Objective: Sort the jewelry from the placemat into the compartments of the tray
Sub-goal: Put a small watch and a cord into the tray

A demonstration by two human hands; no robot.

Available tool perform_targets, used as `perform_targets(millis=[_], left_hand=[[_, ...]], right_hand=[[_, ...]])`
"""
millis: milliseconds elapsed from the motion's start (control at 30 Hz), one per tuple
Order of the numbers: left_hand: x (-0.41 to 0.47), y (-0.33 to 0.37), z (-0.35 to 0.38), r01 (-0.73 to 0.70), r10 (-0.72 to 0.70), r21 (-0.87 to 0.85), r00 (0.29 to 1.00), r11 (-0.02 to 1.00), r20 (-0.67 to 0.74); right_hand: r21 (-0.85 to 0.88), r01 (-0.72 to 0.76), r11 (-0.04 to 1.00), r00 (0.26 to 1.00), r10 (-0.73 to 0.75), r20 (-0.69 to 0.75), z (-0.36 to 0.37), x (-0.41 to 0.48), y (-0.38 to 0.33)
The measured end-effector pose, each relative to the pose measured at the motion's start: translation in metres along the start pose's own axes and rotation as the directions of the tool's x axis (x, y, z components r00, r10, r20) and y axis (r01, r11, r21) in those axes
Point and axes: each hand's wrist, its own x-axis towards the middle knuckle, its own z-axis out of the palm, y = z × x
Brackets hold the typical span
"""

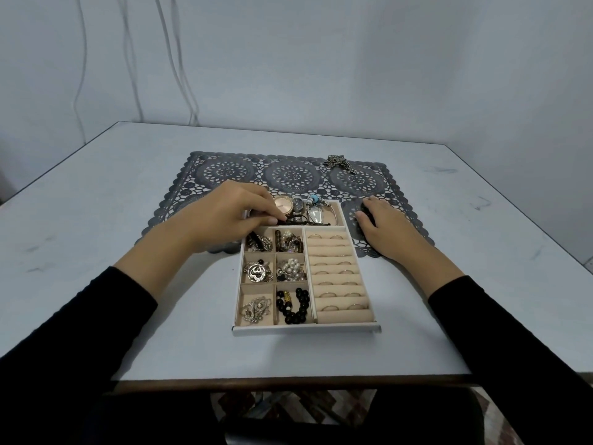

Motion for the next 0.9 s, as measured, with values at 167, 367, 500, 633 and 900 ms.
perform_targets(millis=[167,367,500,633,900], left_hand=[[-0.001,0.000,0.001,-0.003,0.003,0.006,1.000,1.000,0.008],[0.000,0.001,0.001,0.009,-0.009,0.007,1.000,1.000,-0.020],[0.003,-0.003,0.000,0.064,-0.079,-0.103,0.986,0.993,-0.147],[0.014,-0.013,-0.001,0.147,-0.174,-0.128,0.958,0.981,-0.229],[0.045,-0.068,0.005,0.308,-0.311,-0.040,0.936,0.950,-0.163]], right_hand=[[0.001,-0.004,1.000,1.000,0.004,0.002,-0.001,-0.001,-0.001],[0.004,0.001,1.000,1.000,-0.001,-0.002,0.000,0.000,0.001],[0.031,0.005,1.000,1.000,-0.005,-0.001,-0.003,-0.001,-0.001],[0.066,-0.026,0.998,0.998,0.030,-0.060,-0.006,0.010,0.003],[0.088,-0.010,0.996,0.992,0.021,-0.123,-0.005,0.059,0.010]])
